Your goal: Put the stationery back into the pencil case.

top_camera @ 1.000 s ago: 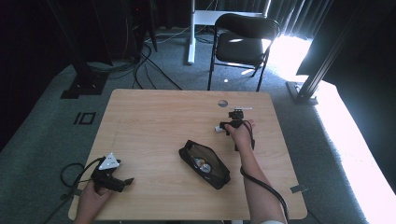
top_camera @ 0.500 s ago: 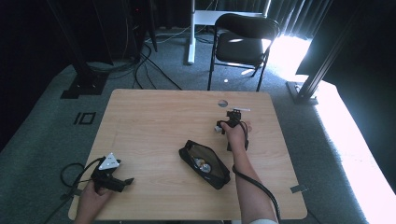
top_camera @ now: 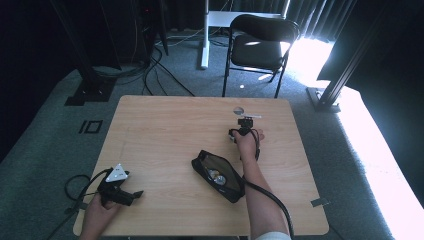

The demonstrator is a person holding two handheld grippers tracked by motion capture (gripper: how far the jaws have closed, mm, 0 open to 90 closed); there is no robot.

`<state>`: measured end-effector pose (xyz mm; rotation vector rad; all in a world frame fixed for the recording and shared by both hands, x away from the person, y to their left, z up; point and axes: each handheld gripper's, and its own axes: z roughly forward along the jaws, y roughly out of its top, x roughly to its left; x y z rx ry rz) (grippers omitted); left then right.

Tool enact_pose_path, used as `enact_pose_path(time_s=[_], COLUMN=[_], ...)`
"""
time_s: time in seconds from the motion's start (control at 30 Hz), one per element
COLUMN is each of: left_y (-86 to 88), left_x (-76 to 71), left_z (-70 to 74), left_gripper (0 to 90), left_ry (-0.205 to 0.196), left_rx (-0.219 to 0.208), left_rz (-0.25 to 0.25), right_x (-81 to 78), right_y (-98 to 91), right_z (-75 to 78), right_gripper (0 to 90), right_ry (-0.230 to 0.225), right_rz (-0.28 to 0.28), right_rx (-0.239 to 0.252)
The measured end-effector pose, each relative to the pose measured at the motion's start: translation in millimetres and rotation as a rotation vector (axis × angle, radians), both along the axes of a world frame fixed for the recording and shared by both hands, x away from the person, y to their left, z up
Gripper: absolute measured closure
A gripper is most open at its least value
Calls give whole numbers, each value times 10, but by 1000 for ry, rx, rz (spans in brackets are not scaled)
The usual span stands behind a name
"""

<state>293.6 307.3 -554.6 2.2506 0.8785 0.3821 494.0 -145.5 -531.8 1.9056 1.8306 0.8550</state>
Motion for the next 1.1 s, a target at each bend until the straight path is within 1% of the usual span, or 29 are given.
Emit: enact_pose_path(time_s=[0.03, 0.07, 0.1, 0.17, 0.23, 0.3, 0.33, 0.4, 0.43, 0.47, 0.5, 0.53, 0.57, 0.6, 0.63, 0.73, 0.77, 0.8, 0.83, 0.87, 0.9, 0.93, 0.97, 1.0, 1.03, 1.07, 1.1], left_y=[0, 0, 0, 0, 0, 0, 0, 0, 0, 0, 0, 0, 0, 0, 0, 0, 0, 0, 0, 0, 0, 0, 0, 0, 0, 0, 0], left_x=[0, 0, 0, 0, 0, 0, 0, 0, 0, 0, 0, 0, 0, 0, 0, 0, 0, 0, 0, 0, 0, 0, 0, 0, 0, 0, 0], left_z=[0, 0, 0, 0, 0, 0, 0, 0, 0, 0, 0, 0, 0, 0, 0, 0, 0, 0, 0, 0, 0, 0, 0, 0, 0, 0, 0], left_gripper=[16, 16, 16, 16, 16, 16, 16, 16, 16, 16, 16, 16, 16, 16, 16, 16, 16, 16, 16, 16, 16, 16, 16, 16, 16, 16, 16], left_ry=[0, 0, 0, 0, 0, 0, 0, 0, 0, 0, 0, 0, 0, 0, 0, 0, 0, 0, 0, 0, 0, 0, 0, 0, 0, 0, 0], left_rx=[0, 0, 0, 0, 0, 0, 0, 0, 0, 0, 0, 0, 0, 0, 0, 0, 0, 0, 0, 0, 0, 0, 0, 0, 0, 0, 0], left_rz=[0, 0, 0, 0, 0, 0, 0, 0, 0, 0, 0, 0, 0, 0, 0, 0, 0, 0, 0, 0, 0, 0, 0, 0, 0, 0, 0], right_x=[9, 20, 24, 31, 33, 40, 40, 41, 35, 31, 25, 21, 19, 19, 0, -12, -14, -25, -25, -44, -51, -62, -68, -74, -83, -92, -99], right_y=[4, 7, 9, 25, 28, 27, 29, 29, 28, 23, 19, 17, 14, 14, -9, -21, -23, -40, -40, -61, -65, -82, -94, -106, -119, -130, -140], right_z=[-4, 3, 3, -5, -13, -33, -28, -28, -25, -21, -22, -26, -20, -20, -16, -12, -3, 2, 2, -8, -7, -4, -3, 3, 12, 25, 39], right_gripper=[414, 418, 419, 420, 425, 499, 523, 553, 617, 638, 640, 641, 662, 662, 700, 705, 706, 707, 707, 708, 708, 708, 708, 707, 708, 707, 708], right_ry=[-2, 13, 15, 14, 16, 25, 31, 30, 31, 36, 34, 29, 34, 34, 36, 40, 50, 57, 57, 47, 48, 45, 48, 51, 38, 41, 38], right_rz=[6, 12, 15, 24, 27, 48, 55, 81, 90, 98, 110, 133, 154, 154, 168, 174, 177, 167, 167, 155, 157, 146, 145, 152, 147, 151, 149], right_rx=[-3, -3, -4, -26, -25, -46, -65, -88, -108, -123, -135, -149, -161, -161, -165, -168, -172, -148, -148, -114, -107, -69, -54, -54, -49, -42, -23])
